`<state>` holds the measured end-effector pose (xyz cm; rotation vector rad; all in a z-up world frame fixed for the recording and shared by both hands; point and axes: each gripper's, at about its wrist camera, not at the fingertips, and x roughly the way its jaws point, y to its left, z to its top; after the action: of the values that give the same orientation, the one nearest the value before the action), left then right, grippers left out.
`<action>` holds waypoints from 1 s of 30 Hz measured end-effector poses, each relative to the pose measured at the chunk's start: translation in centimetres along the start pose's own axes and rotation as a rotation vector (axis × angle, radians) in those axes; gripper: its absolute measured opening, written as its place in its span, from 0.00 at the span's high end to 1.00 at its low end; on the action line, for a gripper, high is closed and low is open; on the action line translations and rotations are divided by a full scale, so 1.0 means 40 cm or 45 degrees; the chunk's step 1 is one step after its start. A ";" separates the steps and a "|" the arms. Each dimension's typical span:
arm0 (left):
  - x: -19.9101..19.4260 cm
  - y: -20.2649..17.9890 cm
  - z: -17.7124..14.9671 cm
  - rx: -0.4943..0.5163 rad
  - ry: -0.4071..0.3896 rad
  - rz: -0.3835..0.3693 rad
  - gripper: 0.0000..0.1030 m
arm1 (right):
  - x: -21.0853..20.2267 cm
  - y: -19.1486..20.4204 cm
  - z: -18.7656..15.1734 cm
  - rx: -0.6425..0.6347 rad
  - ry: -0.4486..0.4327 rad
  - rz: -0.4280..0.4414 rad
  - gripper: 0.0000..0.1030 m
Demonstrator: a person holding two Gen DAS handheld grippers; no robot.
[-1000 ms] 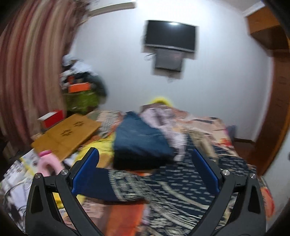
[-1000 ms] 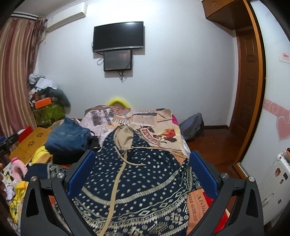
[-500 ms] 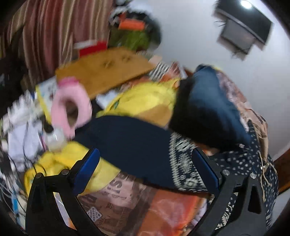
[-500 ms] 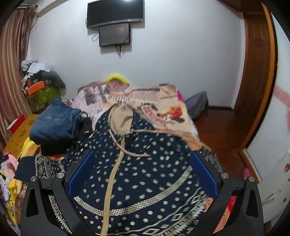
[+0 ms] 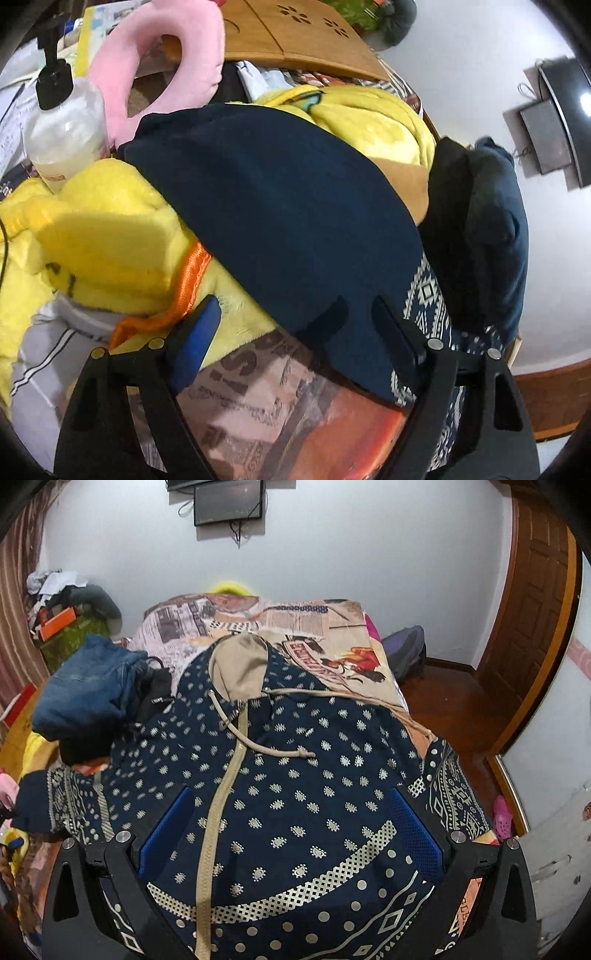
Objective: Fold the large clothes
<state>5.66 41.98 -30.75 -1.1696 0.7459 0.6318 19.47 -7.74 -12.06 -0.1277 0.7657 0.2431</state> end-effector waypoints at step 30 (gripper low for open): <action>-0.305 -0.509 -0.111 0.790 -0.492 0.025 1.00 | -0.113 -0.073 -0.012 -0.001 -0.132 -0.013 0.00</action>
<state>13.15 31.45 -10.34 -0.4519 0.5611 0.5627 16.79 -11.43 -9.17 -0.1186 0.6616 0.2382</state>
